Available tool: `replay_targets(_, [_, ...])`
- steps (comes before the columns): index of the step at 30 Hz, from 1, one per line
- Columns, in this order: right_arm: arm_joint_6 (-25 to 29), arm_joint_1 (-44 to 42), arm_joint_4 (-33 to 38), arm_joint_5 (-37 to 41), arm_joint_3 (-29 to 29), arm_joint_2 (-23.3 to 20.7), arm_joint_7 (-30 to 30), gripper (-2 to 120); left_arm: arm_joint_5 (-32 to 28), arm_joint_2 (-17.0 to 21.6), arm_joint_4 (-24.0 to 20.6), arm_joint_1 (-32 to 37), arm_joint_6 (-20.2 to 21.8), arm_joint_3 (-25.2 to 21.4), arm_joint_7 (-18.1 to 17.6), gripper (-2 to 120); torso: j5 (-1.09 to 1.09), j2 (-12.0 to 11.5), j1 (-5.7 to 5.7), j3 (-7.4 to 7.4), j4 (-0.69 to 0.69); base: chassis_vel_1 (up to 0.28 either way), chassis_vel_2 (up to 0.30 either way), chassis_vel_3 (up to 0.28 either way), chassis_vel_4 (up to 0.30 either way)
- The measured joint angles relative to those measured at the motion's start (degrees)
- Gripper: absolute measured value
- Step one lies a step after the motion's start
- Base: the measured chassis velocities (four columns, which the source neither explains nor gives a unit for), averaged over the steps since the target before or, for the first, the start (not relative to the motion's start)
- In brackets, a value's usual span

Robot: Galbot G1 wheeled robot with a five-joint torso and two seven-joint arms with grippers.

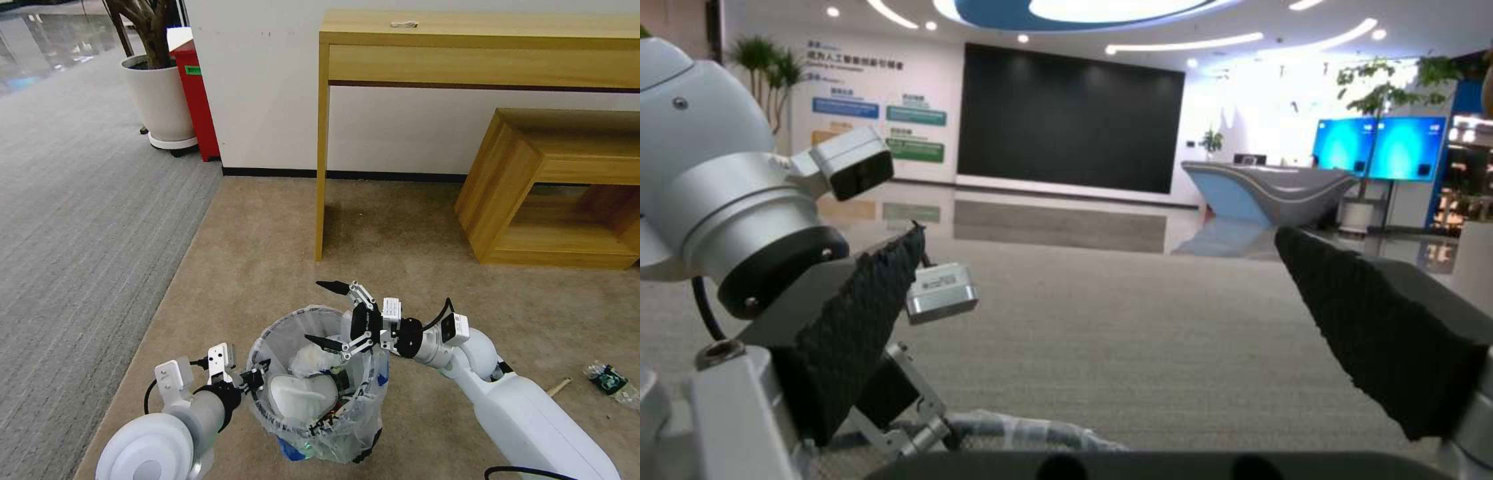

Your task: Pick up the trash bin and place the garbage on the floor into it.

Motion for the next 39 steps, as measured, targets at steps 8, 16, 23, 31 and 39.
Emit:
replay_targets(8, [0.1,-1.2,1.0,0.5,1.1,-0.2,2.6,100,0.1,0.1,0.4,-0.5,-0.2,-1.7,-1.4,0,0.0,0.0,0.0,0.0,0.0,0.0,0.0,0.0,0.0])
replay_targets(16, [-2.1,-3.1,3.6,2.8,4.5,-0.2,18.7,100,0.1,1.2,1.0,-1.0,-2.5,-6.4,-6.2,0,-0.01,0.0,0.0,0.0,0.0,0.0,0.0,0.0,0.0])
replay_targets(23, [-1.2,-6.2,4.3,2.5,11.1,1.0,27.5,100,0.2,2.3,0.5,-2.4,-2.4,-15.4,-8.8,0,-0.01,0.0,0.0,0.0,0.0,0.0,0.0,0.0,0.0])
replay_targets(31, [-0.1,-11.2,2.9,-4.3,15.2,4.5,41.2,100,3.8,2.5,1.2,-3.2,-1.9,-22.5,-9.1,0,-0.01,0.0,0.0,0.0,0.0,0.0,0.0,0.0,0.0])
replay_targets(39, [0.1,-13.3,2.9,-6.3,16.0,6.3,42.0,100,6.7,1.9,2.2,-2.9,-2.1,-25.0,-7.7,0,-0.01,0.0,0.0,-0.01,0.0,0.0,0.0,0.0,0.0])
